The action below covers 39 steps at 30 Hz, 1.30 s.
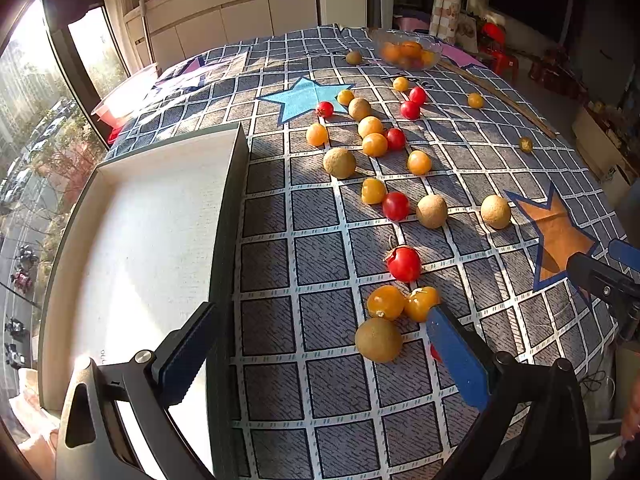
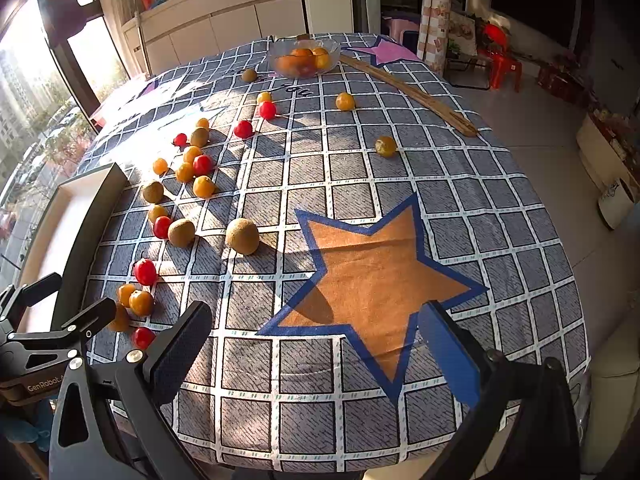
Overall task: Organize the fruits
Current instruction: 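Move both tools over the scattered fruit toward the white tray, then grasp a brown kiwi with the left gripper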
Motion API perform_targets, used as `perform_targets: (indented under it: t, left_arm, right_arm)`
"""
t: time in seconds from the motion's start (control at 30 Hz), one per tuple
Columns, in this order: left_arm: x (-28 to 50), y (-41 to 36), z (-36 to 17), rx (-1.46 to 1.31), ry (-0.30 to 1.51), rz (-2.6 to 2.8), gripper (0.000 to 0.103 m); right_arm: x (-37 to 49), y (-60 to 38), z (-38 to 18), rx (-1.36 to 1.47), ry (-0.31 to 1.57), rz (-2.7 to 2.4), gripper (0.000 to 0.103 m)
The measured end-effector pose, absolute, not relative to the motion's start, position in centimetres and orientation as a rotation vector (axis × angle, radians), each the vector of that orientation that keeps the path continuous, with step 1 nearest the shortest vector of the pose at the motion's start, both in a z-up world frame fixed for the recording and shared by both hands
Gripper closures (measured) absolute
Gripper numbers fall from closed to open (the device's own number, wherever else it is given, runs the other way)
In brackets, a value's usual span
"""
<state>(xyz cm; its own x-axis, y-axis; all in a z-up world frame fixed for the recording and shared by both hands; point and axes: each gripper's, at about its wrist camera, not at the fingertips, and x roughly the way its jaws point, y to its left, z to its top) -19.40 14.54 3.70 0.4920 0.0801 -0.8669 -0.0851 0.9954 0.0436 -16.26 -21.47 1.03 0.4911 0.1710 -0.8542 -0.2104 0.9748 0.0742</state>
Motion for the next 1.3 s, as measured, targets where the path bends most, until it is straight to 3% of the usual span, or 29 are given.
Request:
perform_targets:
  t: [0.73,1.23,1.27,1.3]
  left_arm:
    - [-19.9,16.2,2.5,-0.022,1.066,0.091,0.0]
    - [-20.7,13.2,1.7,0.042,1.048,0.003,0.0]
    - [-20.6,13.3,1.8,0.035,1.046,0.003,0.002]
    - [-20.6,13.3,1.7,0.034,1.047,0.006,0.012]
  right_arm:
    - [-16.2,-21.0,0.3,-0.05,1.049,0.232,0.0]
    - [-14.5,-18.1,-1.0,-0.083,1.063,0.28,0.0]
    - [-14.3,-17.8,-1.2,-0.085,1.064,0.285,0.0]
    - [-14.0,-17.5,-1.4,-0.088,1.066,0.291,0.002]
